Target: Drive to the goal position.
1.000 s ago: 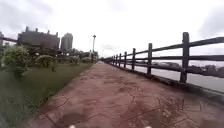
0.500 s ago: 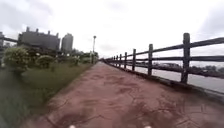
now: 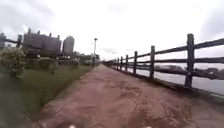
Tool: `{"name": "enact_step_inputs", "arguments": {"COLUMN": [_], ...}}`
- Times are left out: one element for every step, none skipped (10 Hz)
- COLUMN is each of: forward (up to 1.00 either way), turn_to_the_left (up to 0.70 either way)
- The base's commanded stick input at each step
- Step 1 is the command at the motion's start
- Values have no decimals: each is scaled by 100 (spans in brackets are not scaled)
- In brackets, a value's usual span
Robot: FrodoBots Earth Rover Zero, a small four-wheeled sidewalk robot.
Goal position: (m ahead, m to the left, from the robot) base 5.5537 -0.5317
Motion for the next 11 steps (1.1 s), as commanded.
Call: {"name": "enact_step_inputs", "arguments": {"forward": [100,100,100,100,100,100,100,100,100,100,100], "turn_to_the_left": [12,12,12,12,12,5,-7,-19,-28,-28,-12]}}
